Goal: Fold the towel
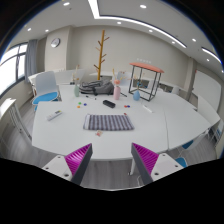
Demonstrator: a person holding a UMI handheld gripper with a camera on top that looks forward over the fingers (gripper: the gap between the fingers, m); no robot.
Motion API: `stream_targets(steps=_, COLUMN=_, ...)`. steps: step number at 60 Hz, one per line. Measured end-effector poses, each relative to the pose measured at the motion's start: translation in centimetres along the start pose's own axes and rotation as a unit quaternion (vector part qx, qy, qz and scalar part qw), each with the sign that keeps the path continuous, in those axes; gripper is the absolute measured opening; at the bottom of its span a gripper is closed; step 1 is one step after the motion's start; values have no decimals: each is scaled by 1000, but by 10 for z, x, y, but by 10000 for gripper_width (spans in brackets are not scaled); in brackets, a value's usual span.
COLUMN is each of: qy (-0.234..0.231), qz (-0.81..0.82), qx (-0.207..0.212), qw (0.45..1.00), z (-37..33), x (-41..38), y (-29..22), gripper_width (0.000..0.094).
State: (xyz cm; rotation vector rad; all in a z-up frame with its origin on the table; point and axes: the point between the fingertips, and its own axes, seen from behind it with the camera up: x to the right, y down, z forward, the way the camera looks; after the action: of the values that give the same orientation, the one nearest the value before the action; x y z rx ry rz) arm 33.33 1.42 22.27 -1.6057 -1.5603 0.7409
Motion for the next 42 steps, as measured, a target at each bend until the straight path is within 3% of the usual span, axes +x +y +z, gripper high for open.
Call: stream_targets(steps=42, qy=-41, qz=-27, qx=-13, qw=999, z=94, x=-141, y=-19, gripper_width=849)
